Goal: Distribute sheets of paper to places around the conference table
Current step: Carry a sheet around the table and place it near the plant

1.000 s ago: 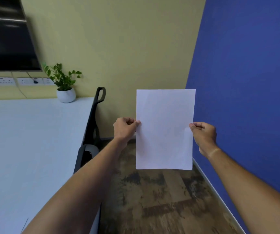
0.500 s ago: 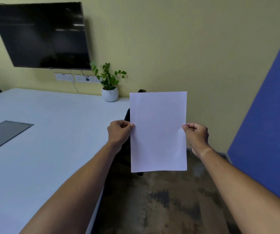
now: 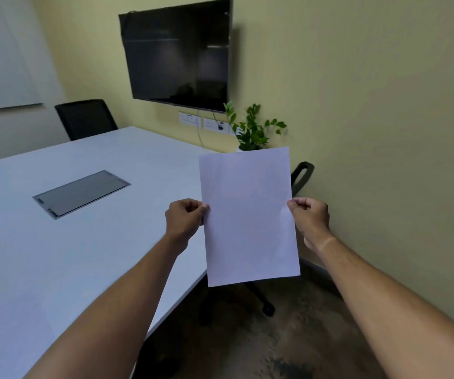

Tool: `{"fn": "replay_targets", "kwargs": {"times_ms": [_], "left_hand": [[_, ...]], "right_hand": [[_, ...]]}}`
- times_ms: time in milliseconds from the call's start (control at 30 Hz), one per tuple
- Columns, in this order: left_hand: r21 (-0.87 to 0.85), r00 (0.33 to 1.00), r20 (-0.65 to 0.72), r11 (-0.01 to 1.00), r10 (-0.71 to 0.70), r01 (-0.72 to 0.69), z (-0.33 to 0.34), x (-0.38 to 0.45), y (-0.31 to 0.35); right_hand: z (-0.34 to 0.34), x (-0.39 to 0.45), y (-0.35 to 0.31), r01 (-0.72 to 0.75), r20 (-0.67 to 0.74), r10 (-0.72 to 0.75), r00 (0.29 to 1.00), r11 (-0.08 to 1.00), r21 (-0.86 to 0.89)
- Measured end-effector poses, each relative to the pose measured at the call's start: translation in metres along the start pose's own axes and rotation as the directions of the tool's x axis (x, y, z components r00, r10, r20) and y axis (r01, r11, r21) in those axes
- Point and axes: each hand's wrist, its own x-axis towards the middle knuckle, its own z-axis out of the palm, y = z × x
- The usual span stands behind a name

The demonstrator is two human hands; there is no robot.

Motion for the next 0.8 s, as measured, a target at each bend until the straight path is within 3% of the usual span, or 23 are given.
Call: {"fn": "replay_targets", "kwargs": {"times_ms": [500,800], "left_hand": [[-0.014,0.989,-0.134,0.998,-0.058,0.057,-0.009,0.208,-0.031],[-0.115,0.933,-0.32,0.984,-0.164,0.134,-0.001,0.29,-0.049]], "right_hand": [[0.167,0.165,0.021,-0.061,0.193,0.066,0.979,0.998,-0.032],[0.211,0.224,0.054,-0.229,0.336,0.224,0.915,0.973,-0.023]]}}
